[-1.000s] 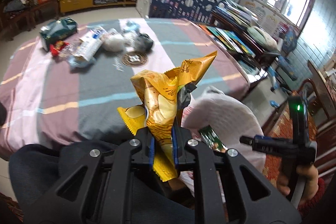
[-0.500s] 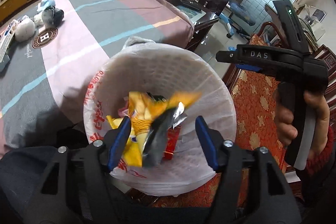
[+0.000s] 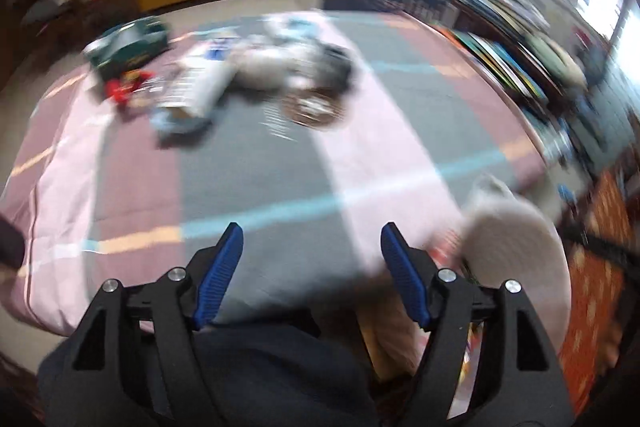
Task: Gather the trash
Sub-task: 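Grasp the white ointment box with the left gripper while the right grasps a clear bag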
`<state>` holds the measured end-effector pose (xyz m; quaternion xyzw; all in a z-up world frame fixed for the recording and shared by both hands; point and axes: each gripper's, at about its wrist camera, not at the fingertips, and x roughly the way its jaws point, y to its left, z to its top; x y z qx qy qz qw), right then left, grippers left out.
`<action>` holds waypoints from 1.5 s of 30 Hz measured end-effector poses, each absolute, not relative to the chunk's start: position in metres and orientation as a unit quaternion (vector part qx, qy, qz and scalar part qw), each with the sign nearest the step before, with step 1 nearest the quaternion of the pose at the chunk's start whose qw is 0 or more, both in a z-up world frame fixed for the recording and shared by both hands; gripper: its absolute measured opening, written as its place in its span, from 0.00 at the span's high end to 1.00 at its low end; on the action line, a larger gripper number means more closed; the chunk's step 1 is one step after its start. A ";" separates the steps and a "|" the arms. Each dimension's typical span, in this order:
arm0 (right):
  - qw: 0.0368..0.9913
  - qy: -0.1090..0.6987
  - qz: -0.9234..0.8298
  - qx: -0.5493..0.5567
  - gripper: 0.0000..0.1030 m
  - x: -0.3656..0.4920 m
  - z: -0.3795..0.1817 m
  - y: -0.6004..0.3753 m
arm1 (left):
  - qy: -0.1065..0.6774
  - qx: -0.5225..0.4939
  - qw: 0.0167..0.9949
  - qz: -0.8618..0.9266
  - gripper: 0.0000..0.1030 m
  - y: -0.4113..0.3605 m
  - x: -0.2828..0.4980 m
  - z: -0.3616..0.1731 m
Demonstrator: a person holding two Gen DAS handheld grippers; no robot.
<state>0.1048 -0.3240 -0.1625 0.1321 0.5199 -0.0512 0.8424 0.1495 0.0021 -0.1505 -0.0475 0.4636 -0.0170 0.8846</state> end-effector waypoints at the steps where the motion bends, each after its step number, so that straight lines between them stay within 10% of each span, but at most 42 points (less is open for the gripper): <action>1: 0.843 0.520 -0.045 0.129 0.37 0.111 -0.163 -0.317 | 0.458 -0.066 0.886 0.010 0.40 0.028 0.162 -0.150; 6: 0.843 0.524 0.004 0.123 0.37 0.146 -0.162 -0.267 | 0.437 -0.095 0.892 0.073 0.46 0.102 0.213 -0.149; 9: 0.840 0.528 0.031 0.120 0.37 0.169 -0.163 -0.235 | 0.440 -0.077 0.893 0.047 0.21 0.112 0.257 -0.152; 16: 0.841 0.530 0.059 0.096 0.37 0.229 -0.170 -0.177 | 0.476 -0.008 0.879 0.017 0.19 0.090 0.327 -0.191; 22: 0.868 0.491 0.064 0.040 0.23 0.302 -0.170 -0.139 | 0.486 -0.047 0.872 -0.017 0.62 0.089 0.330 -0.220; 29: 0.867 0.485 0.066 -0.093 0.14 0.372 -0.206 -0.088 | 0.458 -0.074 0.886 -0.004 0.62 0.100 0.291 -0.209; 33: 0.865 0.481 0.070 -0.125 0.52 0.367 -0.219 -0.078 | 0.432 -0.083 0.898 0.015 0.62 0.106 0.264 -0.196; 45: 0.877 0.461 0.113 -0.068 0.55 0.239 -0.162 -0.111 | 0.391 -0.053 0.916 0.079 0.62 0.083 0.167 -0.155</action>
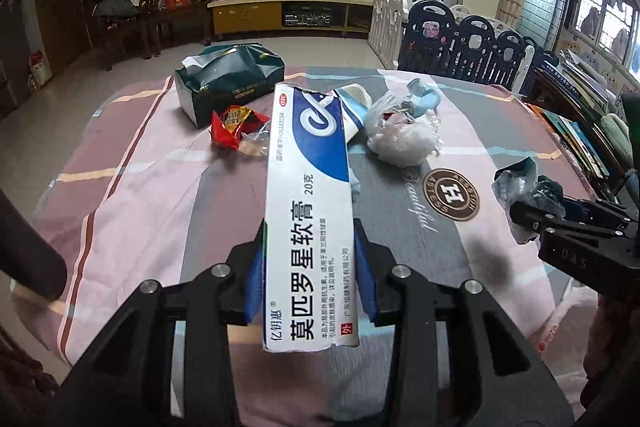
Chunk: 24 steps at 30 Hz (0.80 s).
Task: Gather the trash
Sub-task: 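Grasp the white ointment box with the left gripper while the right grasps a clear bag, then drop the clear bag and ointment box into the white bin with both grippers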
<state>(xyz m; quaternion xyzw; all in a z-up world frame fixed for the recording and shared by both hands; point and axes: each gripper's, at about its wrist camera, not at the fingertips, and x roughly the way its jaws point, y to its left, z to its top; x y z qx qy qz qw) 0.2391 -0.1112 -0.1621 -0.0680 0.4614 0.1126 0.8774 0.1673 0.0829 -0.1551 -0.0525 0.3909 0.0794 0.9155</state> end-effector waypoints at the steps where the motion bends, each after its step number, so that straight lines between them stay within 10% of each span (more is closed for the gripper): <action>1: 0.878 0.462 0.113 -0.060 0.55 0.228 -0.158 -0.118 | 0.390 -0.047 0.916 0.079 0.62 0.077 0.155 -0.151; 24: 0.906 0.422 0.040 0.008 0.54 0.064 -0.077 -0.293 | 0.372 0.020 0.923 -0.096 0.62 -0.100 0.029 -0.063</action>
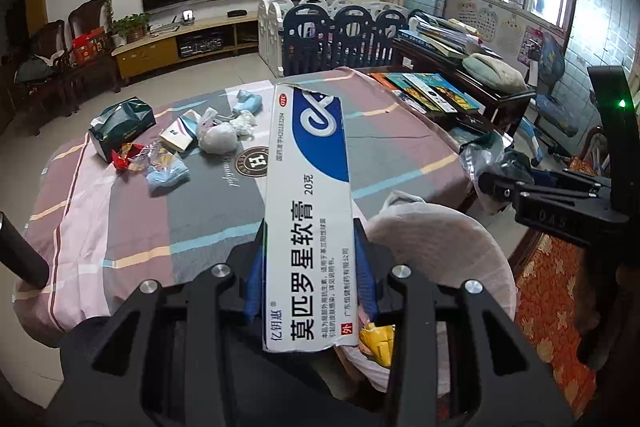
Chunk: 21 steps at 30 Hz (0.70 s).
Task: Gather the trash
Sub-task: 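Drop the clear bag and ointment box into the white bin with both grippers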
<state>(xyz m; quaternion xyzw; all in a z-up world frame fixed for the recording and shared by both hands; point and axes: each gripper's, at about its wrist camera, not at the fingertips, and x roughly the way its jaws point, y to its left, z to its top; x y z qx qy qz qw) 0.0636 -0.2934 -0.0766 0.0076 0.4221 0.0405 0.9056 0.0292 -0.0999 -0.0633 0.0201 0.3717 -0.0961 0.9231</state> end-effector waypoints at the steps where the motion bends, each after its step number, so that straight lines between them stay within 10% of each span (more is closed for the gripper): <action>1: 0.906 0.422 0.038 0.006 0.54 0.059 -0.077 -0.297 | 0.373 0.025 0.922 -0.101 0.62 -0.105 0.026 -0.064; 16: 0.884 0.464 0.047 0.021 0.53 0.050 -0.108 -0.311 | 0.406 0.045 0.904 -0.127 0.62 -0.123 0.025 -0.082; 21: 0.877 0.475 0.048 0.049 0.26 0.049 -0.112 -0.321 | 0.428 0.034 0.888 -0.162 0.62 -0.131 0.029 -0.094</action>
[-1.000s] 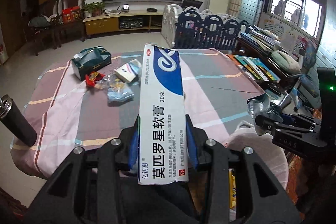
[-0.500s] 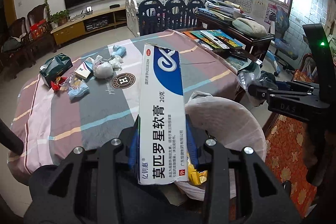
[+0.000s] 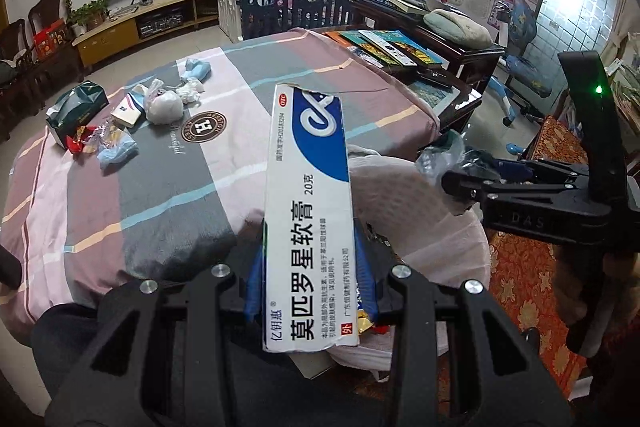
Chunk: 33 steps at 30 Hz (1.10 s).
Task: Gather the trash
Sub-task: 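Drop the clear bag and ointment box into the white bin with both grippers, then grasp the clear zip bag with the left gripper while the right grasps a white plastic bag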
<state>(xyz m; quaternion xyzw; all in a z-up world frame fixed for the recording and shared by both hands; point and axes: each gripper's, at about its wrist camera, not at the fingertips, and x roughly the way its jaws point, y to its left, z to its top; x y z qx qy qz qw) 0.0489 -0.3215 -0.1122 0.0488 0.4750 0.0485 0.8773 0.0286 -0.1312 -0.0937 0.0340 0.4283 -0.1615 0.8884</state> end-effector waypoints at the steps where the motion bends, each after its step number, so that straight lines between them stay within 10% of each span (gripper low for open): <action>1: 0.878 0.472 0.043 0.062 0.22 0.049 -0.110 -0.327 | 0.433 0.033 0.885 -0.170 0.62 -0.134 0.029 -0.097; 9: 0.874 0.462 0.011 0.154 0.20 0.051 -0.100 -0.371 | 0.475 0.041 0.838 -0.264 0.62 -0.172 0.027 -0.126; 12: 0.872 0.461 0.009 0.163 0.20 0.050 -0.101 -0.377 | 0.470 0.059 0.834 -0.284 0.28 -0.186 0.020 -0.127; 16: 0.873 0.461 0.008 0.157 0.20 0.051 -0.101 -0.374 | 0.451 0.071 0.843 -0.285 0.16 -0.187 0.016 -0.120; 33: 0.852 0.511 0.047 0.105 0.20 0.107 -0.137 -0.294 | 0.457 -0.067 0.885 0.054 0.15 0.030 0.156 -0.144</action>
